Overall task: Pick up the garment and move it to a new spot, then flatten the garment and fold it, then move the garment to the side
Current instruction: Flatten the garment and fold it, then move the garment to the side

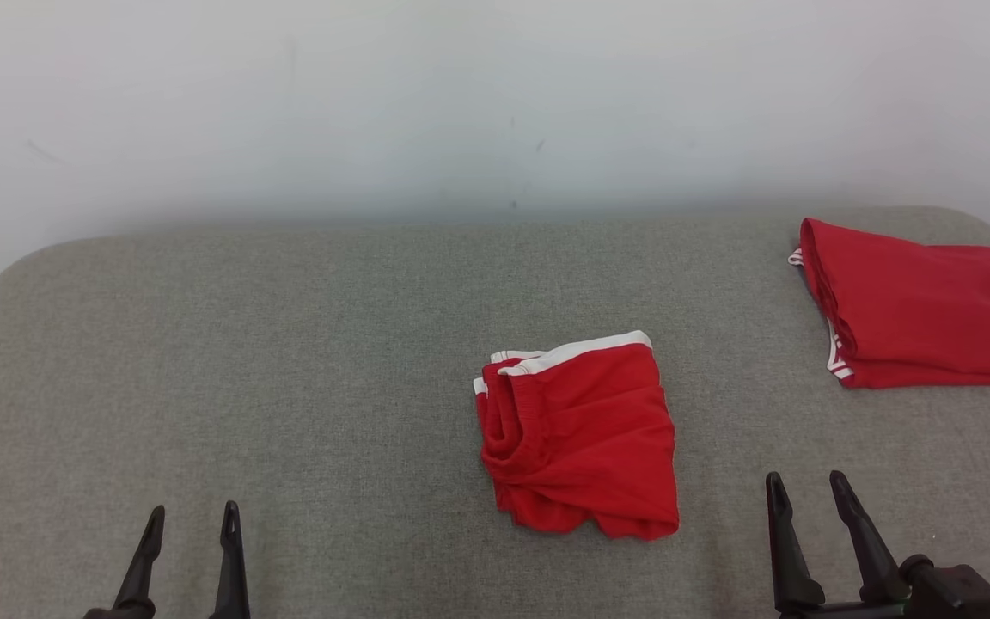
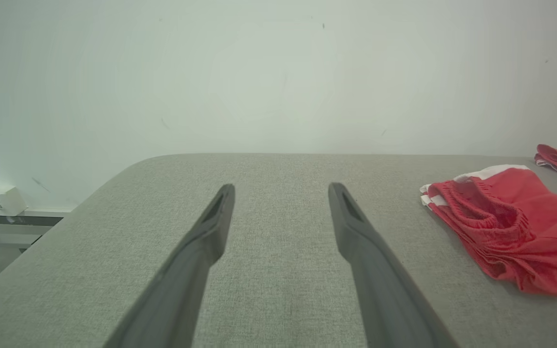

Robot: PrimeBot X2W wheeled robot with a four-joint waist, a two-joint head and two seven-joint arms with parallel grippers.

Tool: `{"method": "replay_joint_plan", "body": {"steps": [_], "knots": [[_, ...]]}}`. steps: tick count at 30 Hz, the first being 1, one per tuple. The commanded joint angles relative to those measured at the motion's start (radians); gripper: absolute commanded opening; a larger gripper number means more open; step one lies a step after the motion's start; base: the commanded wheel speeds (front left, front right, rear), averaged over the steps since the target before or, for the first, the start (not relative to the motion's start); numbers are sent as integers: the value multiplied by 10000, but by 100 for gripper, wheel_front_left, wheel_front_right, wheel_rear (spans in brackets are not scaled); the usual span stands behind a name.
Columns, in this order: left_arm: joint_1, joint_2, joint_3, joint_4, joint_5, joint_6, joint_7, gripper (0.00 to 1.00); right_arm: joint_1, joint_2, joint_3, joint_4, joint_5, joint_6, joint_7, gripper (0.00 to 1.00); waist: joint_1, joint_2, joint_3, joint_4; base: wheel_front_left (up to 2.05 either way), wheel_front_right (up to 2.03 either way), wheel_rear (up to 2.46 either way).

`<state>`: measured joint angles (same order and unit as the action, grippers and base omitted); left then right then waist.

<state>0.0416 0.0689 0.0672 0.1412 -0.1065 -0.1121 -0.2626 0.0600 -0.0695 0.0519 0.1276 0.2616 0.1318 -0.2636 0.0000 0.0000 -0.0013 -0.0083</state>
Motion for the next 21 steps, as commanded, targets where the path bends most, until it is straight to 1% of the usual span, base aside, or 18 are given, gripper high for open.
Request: {"method": "replay_joint_plan", "body": {"steps": [1,12,21], "knots": [[131,63,-5,42,83,50,-26,100,16,15,-2,71,-75,-22,-5,100,0,0,-5,17,0,0,0],[115,116,-142,197,74,154,-26,100,-148,-83,28,417,-220,-22,116,100,0,0,-43,70,0,0,0],[88,168,-230,246,13,240,6,100,-148,-25,-20,465,-351,-22,177,100,0,0,-41,79,0,0,0]]}}
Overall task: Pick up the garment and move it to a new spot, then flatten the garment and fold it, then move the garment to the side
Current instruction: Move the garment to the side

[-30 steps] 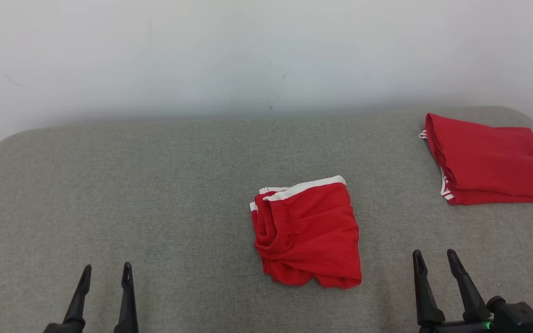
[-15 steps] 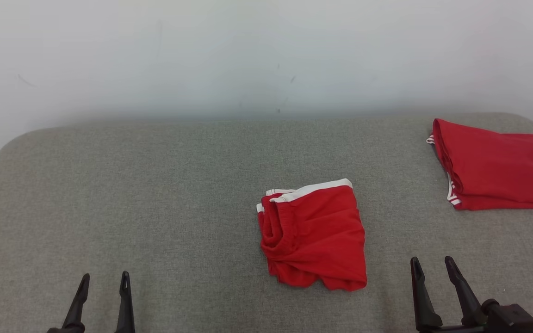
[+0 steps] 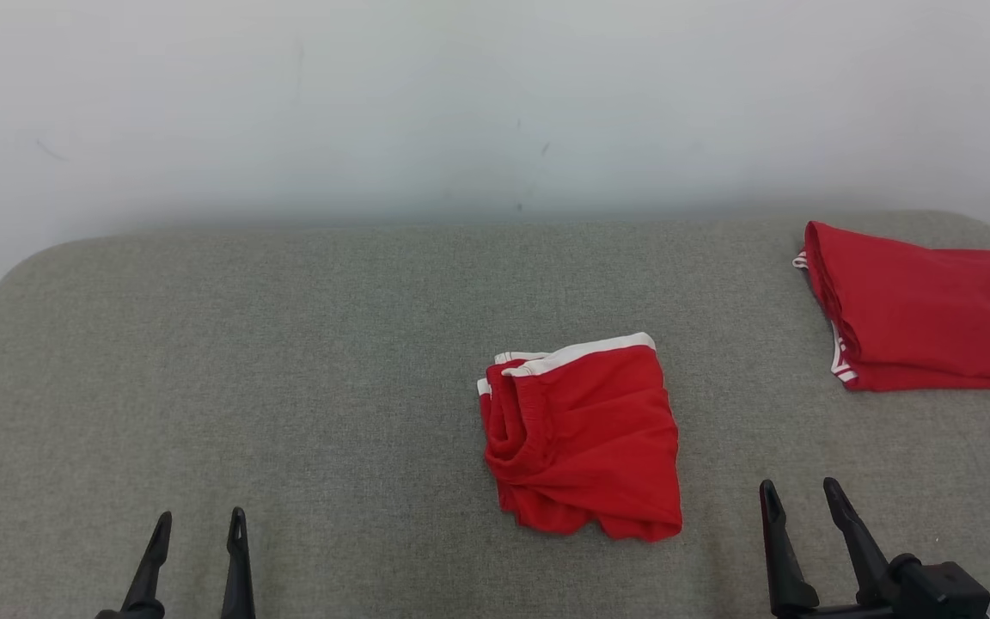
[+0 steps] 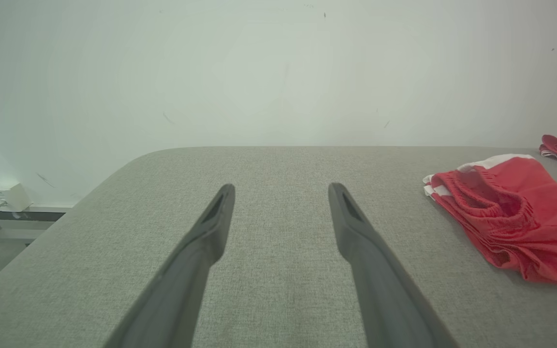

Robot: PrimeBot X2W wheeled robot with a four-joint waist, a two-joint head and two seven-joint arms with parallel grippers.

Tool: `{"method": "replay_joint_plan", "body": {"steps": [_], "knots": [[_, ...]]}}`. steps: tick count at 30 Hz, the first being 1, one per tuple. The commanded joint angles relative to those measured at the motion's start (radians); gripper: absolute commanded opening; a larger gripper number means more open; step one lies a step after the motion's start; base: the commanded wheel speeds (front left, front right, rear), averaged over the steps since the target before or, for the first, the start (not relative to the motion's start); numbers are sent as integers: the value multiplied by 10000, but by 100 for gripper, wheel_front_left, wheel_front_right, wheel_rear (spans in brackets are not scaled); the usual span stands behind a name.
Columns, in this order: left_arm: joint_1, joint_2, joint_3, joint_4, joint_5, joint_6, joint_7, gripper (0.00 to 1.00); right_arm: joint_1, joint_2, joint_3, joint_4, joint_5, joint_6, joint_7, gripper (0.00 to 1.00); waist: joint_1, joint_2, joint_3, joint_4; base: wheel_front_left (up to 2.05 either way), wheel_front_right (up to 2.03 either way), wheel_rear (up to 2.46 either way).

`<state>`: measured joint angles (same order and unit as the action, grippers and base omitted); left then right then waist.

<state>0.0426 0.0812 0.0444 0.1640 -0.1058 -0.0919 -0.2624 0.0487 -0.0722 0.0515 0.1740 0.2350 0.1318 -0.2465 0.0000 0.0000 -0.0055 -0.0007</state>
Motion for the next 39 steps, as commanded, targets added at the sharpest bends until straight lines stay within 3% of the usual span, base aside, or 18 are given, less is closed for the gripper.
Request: {"method": "replay_joint_plan", "body": {"steps": [1,14,22,32,39], "knots": [[73,46,-15,18,-7,43,7,100,-37,13,-17,-7,-85,-22,17,100,0,0,3,7,0,0,0],[-42,36,-144,80,-215,71,1,100,-579,-132,98,400,-195,-22,387,100,0,0,26,163,0,0,0],[-298,-44,-436,-13,-310,104,-7,100,-2236,-371,163,1157,-308,-22,1248,100,0,0,380,583,0,0,0],[-781,-72,-616,242,-389,16,-24,100,-4096,-365,19,3339,-558,-22,2516,100,0,0,961,1143,0,0,0],[-1157,-102,-697,241,-394,-8,-26,100,-4772,-268,-173,4882,-645,-22,2404,100,0,0,1376,1360,0,0,0]]}}
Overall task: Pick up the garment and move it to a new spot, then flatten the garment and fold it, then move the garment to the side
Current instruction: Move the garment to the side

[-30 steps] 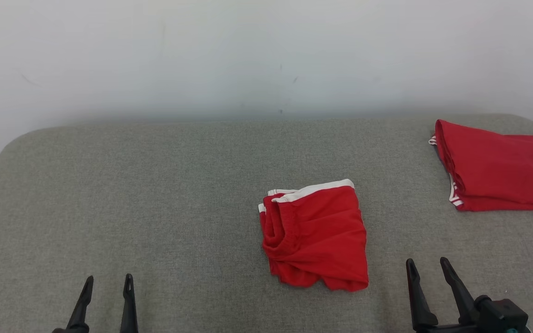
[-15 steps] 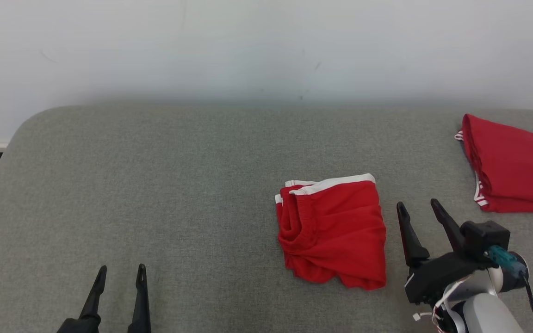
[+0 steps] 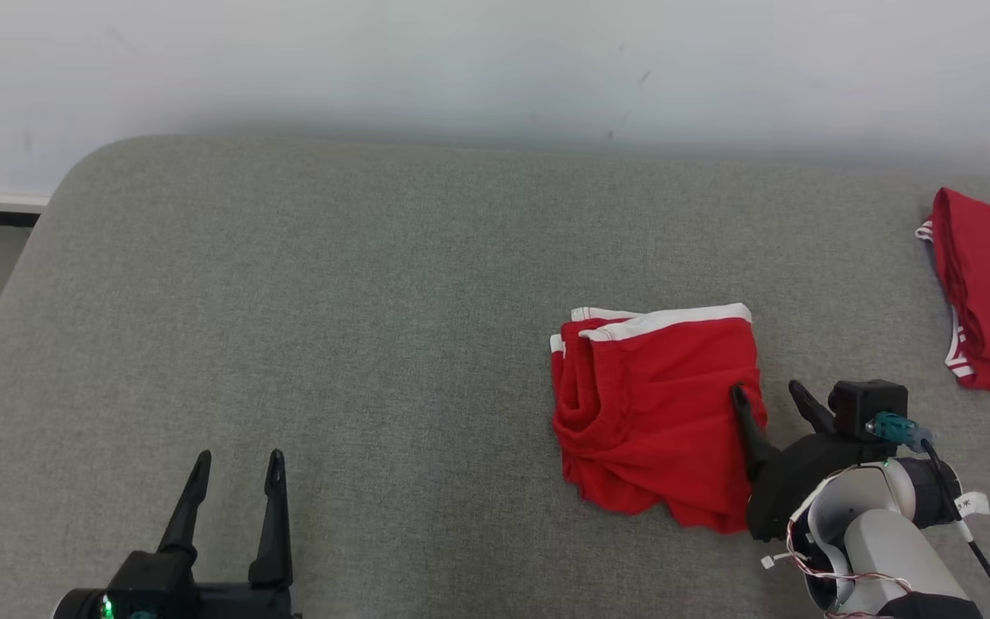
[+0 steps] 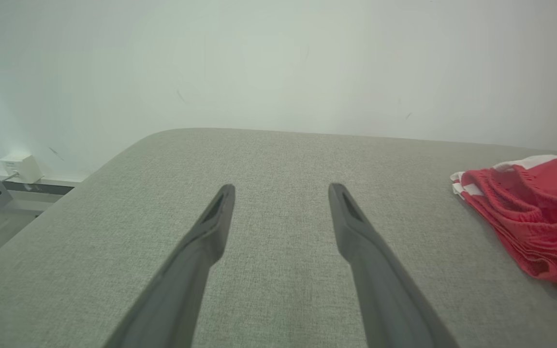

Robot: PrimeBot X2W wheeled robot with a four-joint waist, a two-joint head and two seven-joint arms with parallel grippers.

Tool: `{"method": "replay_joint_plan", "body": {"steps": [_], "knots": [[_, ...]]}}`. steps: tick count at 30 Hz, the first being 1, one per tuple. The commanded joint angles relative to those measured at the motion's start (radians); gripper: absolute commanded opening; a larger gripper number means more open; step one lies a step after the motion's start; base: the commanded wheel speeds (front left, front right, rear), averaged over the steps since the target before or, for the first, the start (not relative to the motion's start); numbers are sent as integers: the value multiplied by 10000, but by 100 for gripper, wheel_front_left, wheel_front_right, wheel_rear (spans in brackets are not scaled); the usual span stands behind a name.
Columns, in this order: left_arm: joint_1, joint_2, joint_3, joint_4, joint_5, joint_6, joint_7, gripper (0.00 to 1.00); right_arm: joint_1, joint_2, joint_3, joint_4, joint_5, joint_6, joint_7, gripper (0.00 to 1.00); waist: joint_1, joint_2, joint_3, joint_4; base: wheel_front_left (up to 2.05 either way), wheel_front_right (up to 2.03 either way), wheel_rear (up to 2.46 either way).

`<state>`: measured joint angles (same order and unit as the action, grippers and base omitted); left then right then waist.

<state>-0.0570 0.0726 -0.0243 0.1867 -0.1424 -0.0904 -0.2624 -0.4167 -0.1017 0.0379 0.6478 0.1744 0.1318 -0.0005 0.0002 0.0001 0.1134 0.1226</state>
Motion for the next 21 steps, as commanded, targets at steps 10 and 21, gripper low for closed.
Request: {"method": "replay_joint_plan", "body": {"steps": [10,21], "knots": [[-491,-70,-14,148,-23,-61,-28,100,-711,302,219,2207,321,-22,-338,97,-2,-1,541,269,0,0,0],[-527,-100,104,184,5,-107,-27,100,-1378,-130,1260,2756,967,-24,-771,0,-2,-1,569,35,0,0,0]]}}
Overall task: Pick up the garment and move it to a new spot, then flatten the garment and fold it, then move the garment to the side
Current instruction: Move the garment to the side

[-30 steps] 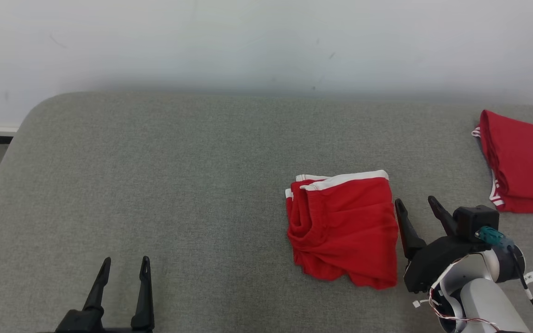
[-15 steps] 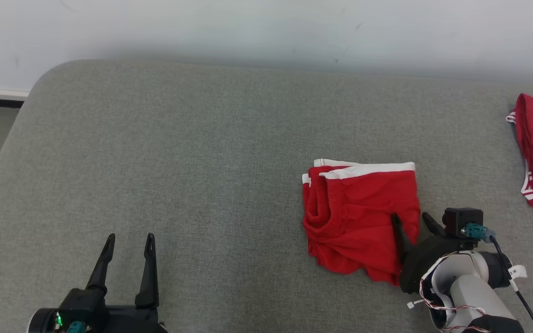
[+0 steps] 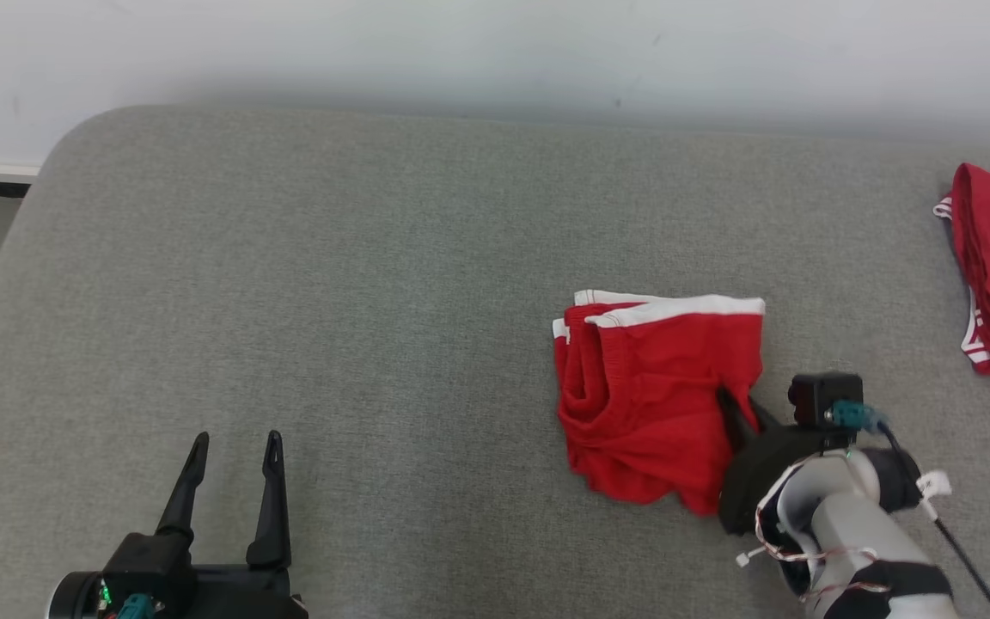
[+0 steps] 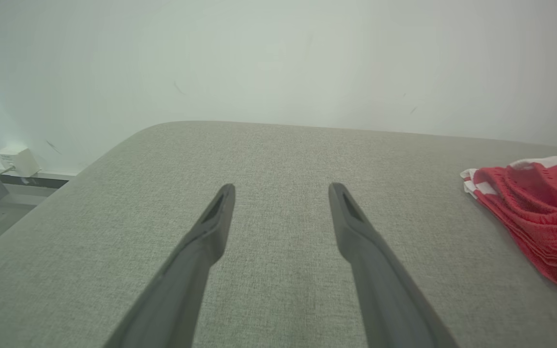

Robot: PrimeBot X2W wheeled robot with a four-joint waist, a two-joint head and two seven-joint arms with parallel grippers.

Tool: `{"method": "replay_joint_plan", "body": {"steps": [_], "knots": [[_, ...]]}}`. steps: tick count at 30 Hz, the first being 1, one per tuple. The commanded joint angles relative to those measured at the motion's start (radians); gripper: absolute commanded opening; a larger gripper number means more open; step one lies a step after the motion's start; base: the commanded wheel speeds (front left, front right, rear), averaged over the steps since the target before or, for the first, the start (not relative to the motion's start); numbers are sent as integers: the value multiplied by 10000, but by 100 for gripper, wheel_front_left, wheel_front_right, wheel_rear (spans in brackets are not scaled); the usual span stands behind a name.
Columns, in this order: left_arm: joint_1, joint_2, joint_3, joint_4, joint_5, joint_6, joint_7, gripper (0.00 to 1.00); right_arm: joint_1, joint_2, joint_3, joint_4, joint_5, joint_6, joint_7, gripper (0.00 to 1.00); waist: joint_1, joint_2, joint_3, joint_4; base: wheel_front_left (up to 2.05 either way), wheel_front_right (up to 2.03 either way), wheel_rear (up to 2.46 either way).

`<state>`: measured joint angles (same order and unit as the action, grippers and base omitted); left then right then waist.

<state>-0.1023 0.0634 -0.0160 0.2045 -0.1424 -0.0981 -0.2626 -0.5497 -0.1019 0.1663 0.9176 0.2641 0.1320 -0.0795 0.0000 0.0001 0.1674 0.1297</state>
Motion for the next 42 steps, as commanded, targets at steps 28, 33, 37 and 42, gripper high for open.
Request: {"method": "replay_joint_plan", "body": {"steps": [28,33,37,42], "knots": [[-1497,745,27,-1865,650,-87,-27,100,-4593,-4889,3481,-2071,2356,-26,1114,0,0,-1,3668,-2876,0,0,0],[-1436,906,-13,-2267,744,-44,-23,100,-5041,-5592,3454,-1898,2631,-26,1176,0,0,-1,3975,-3194,0,0,0],[-1329,1061,-16,-2679,786,-14,97,100,-5494,-6135,3542,-1734,2756,-26,1235,0,0,-1,4248,-3374,0,0,0],[-1305,1215,-16,-3042,817,0,287,100,-5964,-6357,3581,-1311,2677,-26,1085,0,0,-1,4522,-3467,0,0,0]]}}
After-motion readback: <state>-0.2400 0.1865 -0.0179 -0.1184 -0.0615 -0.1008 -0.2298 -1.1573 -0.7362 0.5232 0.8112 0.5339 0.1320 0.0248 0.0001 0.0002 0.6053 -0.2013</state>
